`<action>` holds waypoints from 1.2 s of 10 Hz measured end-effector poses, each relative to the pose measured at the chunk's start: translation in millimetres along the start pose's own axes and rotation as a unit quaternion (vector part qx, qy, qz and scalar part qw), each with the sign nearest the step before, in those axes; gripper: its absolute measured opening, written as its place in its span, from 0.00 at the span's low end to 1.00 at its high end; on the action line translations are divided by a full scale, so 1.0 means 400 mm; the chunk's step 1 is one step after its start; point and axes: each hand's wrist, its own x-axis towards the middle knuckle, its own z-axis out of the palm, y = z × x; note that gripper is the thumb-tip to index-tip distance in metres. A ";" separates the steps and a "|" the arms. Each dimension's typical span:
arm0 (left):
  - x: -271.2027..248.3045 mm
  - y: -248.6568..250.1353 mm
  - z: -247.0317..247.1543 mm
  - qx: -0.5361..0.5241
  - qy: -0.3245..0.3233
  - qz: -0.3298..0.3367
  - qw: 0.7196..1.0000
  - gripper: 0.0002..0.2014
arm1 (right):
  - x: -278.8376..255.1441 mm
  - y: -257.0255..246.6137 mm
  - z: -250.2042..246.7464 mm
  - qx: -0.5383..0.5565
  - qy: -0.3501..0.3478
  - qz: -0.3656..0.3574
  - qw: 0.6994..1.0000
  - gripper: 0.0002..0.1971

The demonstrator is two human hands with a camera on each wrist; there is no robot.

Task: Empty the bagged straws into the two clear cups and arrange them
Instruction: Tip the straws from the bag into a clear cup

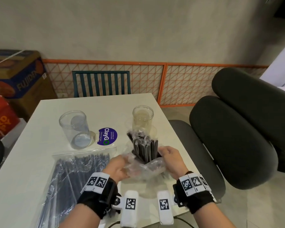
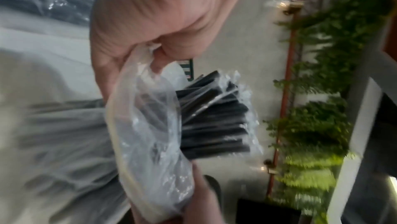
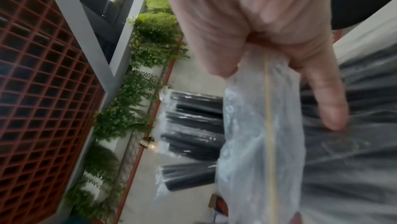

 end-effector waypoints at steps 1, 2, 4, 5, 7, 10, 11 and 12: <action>0.022 -0.002 -0.030 -0.154 -0.009 -0.020 0.988 0.14 | 0.019 0.020 -0.018 0.088 0.010 0.108 0.990 0.13; 0.026 -0.019 -0.039 -0.228 -0.023 -0.024 0.973 0.19 | 0.017 0.032 -0.029 0.111 -0.042 0.199 0.973 0.11; -0.053 -0.010 0.014 -0.151 -0.051 -0.070 0.985 0.06 | -0.006 0.033 -0.024 0.088 -0.075 0.175 0.978 0.21; -0.047 -0.015 0.018 -0.193 -0.054 -0.029 0.979 0.13 | -0.005 0.045 -0.019 0.122 -0.053 0.171 0.976 0.22; -0.048 -0.017 0.001 -0.267 -0.079 0.023 0.960 0.13 | 0.021 0.010 -0.030 0.300 -0.061 0.222 0.926 0.20; -0.106 0.153 -0.015 -0.177 -0.302 -0.132 0.927 0.41 | 0.053 -0.192 -0.006 0.190 -0.170 0.036 0.966 0.26; -0.101 0.179 -0.036 -0.129 -0.334 -0.085 0.930 0.38 | 0.052 -0.236 0.025 0.137 -0.187 -0.006 0.973 0.25; -0.142 0.206 -0.021 -0.070 -0.339 0.000 0.938 0.18 | 0.051 -0.257 0.065 0.110 -0.203 -0.031 0.973 0.26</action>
